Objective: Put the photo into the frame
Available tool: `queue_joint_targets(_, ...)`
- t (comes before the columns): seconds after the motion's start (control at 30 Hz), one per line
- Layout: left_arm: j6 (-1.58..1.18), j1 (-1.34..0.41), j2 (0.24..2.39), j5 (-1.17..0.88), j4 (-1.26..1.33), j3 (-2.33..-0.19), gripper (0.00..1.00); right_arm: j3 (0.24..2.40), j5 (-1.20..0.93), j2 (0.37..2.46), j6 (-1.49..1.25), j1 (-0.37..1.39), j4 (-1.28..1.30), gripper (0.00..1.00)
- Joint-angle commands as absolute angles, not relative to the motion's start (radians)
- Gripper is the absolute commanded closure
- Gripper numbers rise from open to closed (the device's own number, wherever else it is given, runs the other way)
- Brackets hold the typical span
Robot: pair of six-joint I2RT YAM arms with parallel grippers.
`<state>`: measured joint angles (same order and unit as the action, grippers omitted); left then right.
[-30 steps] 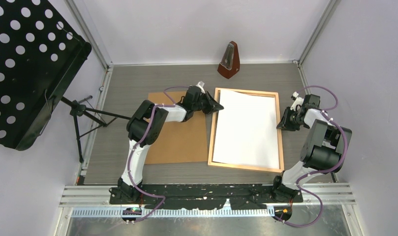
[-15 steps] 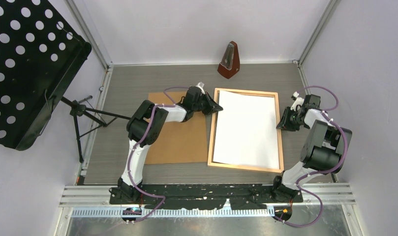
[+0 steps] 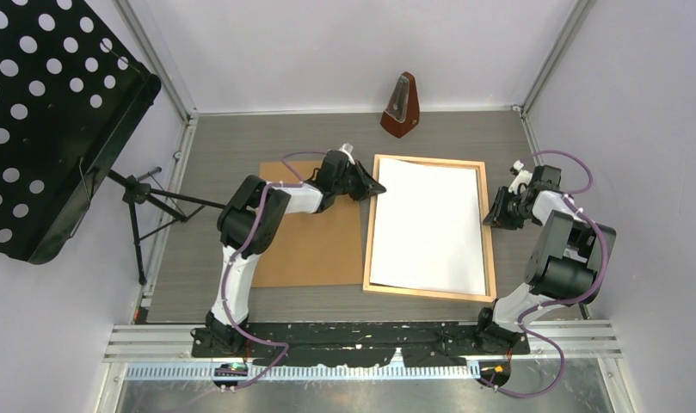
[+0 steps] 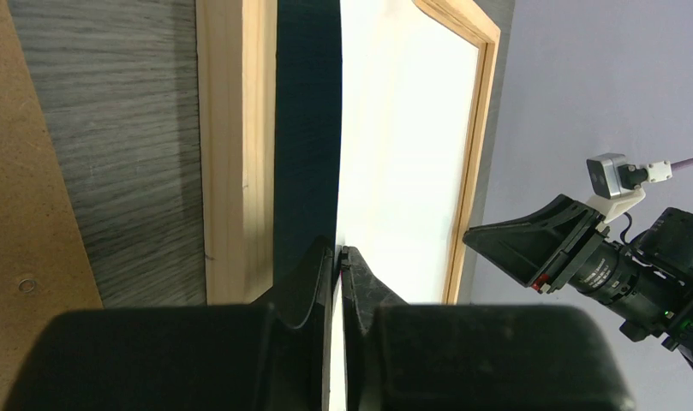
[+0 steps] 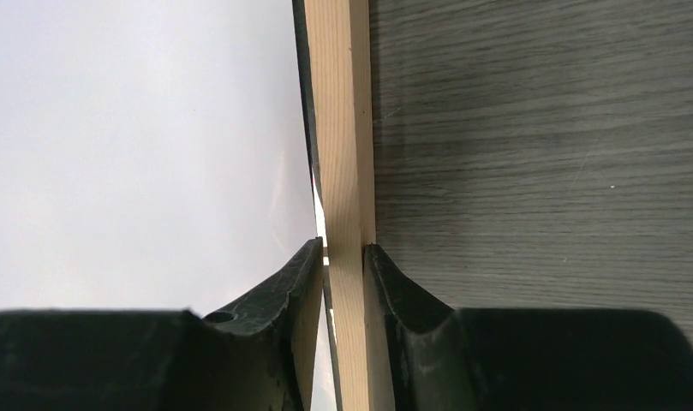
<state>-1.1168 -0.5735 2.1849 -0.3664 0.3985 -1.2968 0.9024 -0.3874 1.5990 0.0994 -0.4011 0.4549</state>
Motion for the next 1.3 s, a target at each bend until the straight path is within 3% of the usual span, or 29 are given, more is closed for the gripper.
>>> queue_joint_targets(0.0, -1.097, -0.569, 2.126, -0.367, 0.416, -1.302, 0.9, 0.904, -0.419, 1.56, 0.087, -0.402, 0.473, 0.69)
queue_joint_targets(0.13, -1.096, -0.568, 2.131, -0.376, 0.403, -1.315, 0.8, 0.903, -0.42, 1.557, 0.087, -0.402, 0.473, 0.69)
queue_joint_targets(0.4, -1.088, -0.571, 2.128, -0.38, 0.385, -1.316, 0.72, 0.902, -0.425, 1.557, 0.086, -0.405, 0.473, 0.69)
queue_joint_targets(0.63, -1.048, -0.574, 2.118, -0.385, 0.288, -1.373, 0.5, 0.902, -0.429, 1.558, 0.086, -0.404, 0.474, 0.69)
queue_joint_targets(1.0, -0.971, -0.583, 2.117, -0.372, 0.143, -1.44, 0.48, 0.899, -0.432, 1.554, 0.085, -0.405, 0.473, 0.69)
queue_joint_targets(1.27, -0.868, -0.601, 2.11, -0.351, -0.025, -1.544, 0.4, 0.899, -0.436, 1.557, 0.086, -0.407, 0.474, 0.69)
